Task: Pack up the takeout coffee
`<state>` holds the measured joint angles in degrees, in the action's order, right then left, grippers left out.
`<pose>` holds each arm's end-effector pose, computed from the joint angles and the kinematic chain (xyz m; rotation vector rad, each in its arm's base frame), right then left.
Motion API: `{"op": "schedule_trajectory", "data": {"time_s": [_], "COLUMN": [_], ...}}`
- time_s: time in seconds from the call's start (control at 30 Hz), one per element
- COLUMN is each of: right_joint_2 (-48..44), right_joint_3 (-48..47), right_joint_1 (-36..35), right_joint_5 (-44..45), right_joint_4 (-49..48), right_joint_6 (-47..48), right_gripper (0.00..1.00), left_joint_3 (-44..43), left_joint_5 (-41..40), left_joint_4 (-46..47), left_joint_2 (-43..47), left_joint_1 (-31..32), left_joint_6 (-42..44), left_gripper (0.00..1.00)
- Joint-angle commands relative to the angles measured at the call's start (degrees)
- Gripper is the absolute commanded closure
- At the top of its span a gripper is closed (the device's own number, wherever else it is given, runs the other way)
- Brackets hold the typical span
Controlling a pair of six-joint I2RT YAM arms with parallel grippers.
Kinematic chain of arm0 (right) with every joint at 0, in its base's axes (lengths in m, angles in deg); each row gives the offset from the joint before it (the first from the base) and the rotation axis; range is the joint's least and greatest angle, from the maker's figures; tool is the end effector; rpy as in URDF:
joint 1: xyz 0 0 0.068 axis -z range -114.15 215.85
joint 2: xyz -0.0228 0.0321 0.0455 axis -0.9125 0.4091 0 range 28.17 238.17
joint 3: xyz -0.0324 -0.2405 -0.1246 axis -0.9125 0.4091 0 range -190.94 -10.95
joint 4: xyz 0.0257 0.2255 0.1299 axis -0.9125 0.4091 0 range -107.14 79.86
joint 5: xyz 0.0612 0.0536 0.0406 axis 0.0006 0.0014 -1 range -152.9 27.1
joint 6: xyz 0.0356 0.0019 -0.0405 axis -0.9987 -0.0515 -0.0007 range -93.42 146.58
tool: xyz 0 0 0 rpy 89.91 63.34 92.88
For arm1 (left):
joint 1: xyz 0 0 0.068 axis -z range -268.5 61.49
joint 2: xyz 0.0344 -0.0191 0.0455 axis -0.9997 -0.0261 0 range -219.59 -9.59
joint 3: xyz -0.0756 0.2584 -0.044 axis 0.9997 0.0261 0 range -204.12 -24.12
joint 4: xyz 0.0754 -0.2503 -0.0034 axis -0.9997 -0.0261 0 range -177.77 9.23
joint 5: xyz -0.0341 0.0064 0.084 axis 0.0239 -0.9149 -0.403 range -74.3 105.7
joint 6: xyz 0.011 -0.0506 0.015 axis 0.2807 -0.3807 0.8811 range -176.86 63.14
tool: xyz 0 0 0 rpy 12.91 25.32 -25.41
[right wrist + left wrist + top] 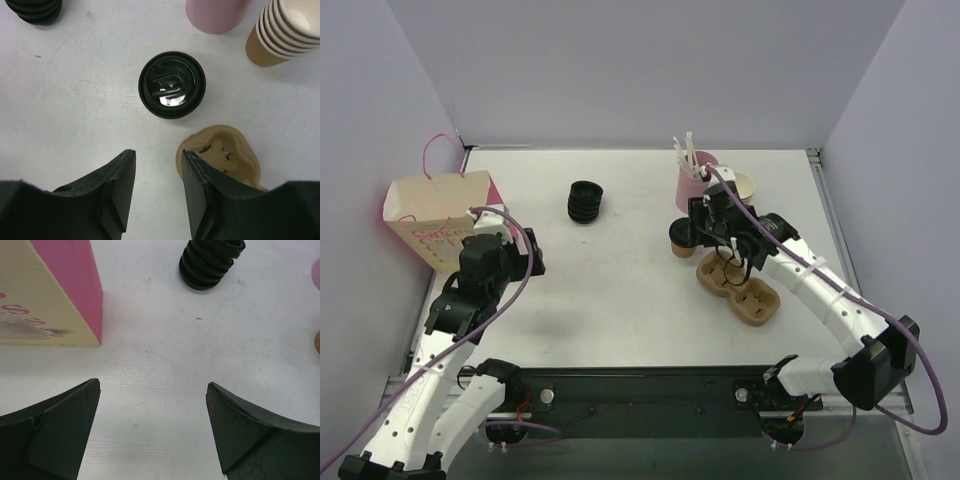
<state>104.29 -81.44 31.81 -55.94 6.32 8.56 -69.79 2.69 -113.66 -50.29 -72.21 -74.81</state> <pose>0.2526 0.1655 0.3523 -0.2185 2.0913 0.4277 0.1507 -0.0357 0.3158 -0.1697 2.0403 -0.1393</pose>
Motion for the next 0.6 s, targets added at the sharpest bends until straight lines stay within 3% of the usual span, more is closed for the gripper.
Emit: {"op": "schedule_trajectory", "data": {"time_s": [0.0,0.13,0.3,0.57], "right_joint_2": [-5.70,-11.50,-13.98,-18.01], "right_joint_3": [5.01,8.18,10.56,11.17], "right_joint_1": [-0.06,-1.46,-4.36,-10.16], "right_joint_5": [0.60,0.25,-1.86,-5.98], "right_joint_4": [3.26,3.43,2.99,0.62], "right_joint_6": [-3.33,-3.43,-3.51,-5.97], "right_gripper": [0.58,0.58,0.58,0.58], "left_joint_3": [-4.32,-12.93,-26.89,-33.60], "left_joint_5": [-8.68,-10.62,-17.37,-20.91], "left_joint_4": [-1.82,-2.45,-4.80,-6.41], "left_joint_2": [0.10,-0.94,-8.23,-21.16], "left_joint_1": [0.32,0.23,0.14,-0.65], "left_joint_6": [-0.94,-1.21,4.85,13.37], "left_gripper": [0.03,0.06,0.08,0.11]}}
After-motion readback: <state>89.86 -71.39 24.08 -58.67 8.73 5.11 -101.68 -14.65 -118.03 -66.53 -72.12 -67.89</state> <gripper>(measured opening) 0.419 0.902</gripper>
